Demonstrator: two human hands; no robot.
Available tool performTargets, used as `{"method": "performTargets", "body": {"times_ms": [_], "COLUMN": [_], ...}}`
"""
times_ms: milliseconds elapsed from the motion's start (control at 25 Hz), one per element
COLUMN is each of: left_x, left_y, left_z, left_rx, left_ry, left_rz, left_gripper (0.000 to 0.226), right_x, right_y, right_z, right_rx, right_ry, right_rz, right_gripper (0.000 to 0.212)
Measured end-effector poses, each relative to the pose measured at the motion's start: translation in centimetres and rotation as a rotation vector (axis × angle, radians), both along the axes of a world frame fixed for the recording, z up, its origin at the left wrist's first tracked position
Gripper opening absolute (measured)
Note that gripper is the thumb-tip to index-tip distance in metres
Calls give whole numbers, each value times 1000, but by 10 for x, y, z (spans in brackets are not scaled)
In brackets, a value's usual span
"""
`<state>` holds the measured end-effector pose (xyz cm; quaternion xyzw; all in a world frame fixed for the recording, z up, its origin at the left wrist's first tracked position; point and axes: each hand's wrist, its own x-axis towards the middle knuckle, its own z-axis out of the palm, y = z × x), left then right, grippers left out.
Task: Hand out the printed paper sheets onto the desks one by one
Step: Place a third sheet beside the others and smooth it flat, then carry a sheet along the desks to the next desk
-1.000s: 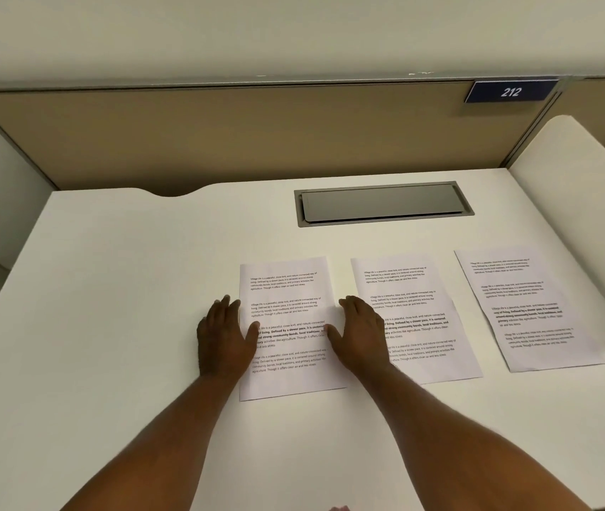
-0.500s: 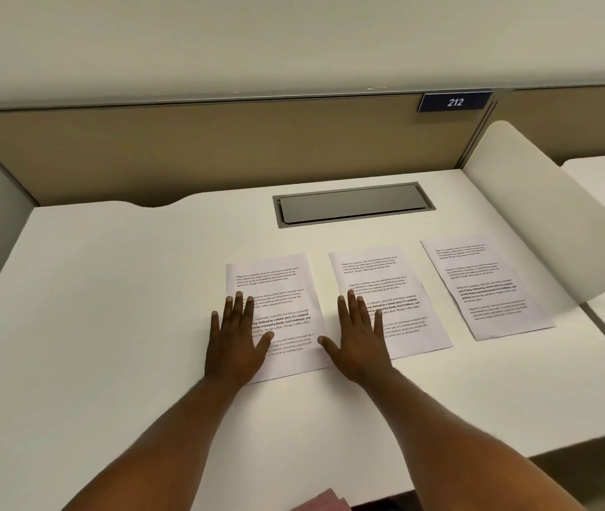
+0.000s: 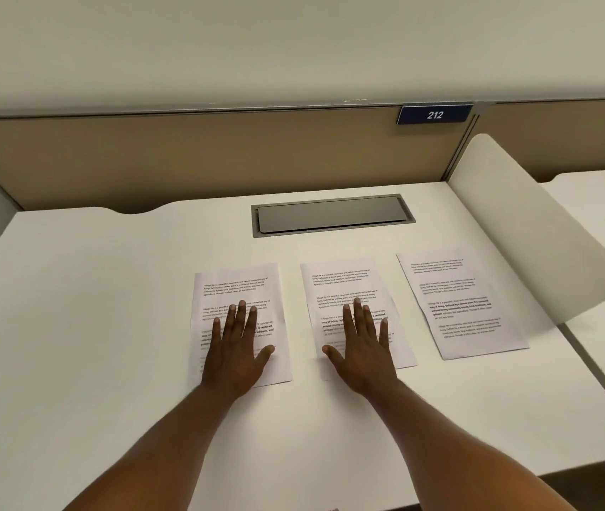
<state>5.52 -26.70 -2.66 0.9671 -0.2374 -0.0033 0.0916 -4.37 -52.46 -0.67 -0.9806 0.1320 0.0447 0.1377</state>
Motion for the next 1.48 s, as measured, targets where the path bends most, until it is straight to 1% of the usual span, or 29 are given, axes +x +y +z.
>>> {"method": "performTargets", "body": {"times_ms": [200,360,440,560,720,920,1000,1120,1200,1280,1360,1400,1480], "left_x": [-8,-13,-13,-16,-23,-25,-28,-32,-33,-32,-26,-21,-13], "left_y": [-62,-104,-120,-134,-146,-151,-152,-153,-157,-165,-174,-178,-184], "left_z": [-3,-8,-10,-14,-12,-11,-14,-14,-10,-2,8,12,21], "left_rx": [48,69,97,141,154,205,195,150,55,-208,-506,-604,-727], "left_ry": [23,58,63,76,103,93,83,122,195,321,438,484,542], "left_rz": [-3,-24,-35,-37,5,17,23,45,84,235,465,550,639], "left_gripper": [85,80,77,74,75,72,71,74,76,74,69,67,62], "right_x": [-2,4,11,20,31,41,45,45,41,36,30,26,18], "right_y": [-61,-105,-122,-136,-146,-151,-151,-153,-155,-159,-165,-167,-173], "right_z": [-10,-17,-19,-20,-18,-16,-15,-16,-15,-11,-4,1,9], "right_rx": [-4,25,57,158,308,520,570,513,598,700,783,821,907], "right_ry": [22,5,26,11,-78,-111,-138,-157,-167,-193,-231,-252,-285], "right_rz": [-6,-30,-39,-78,-154,-307,-390,-446,-497,-531,-550,-559,-570], "right_gripper": [92,88,82,75,67,67,60,37,21,13,11,12,15]}}
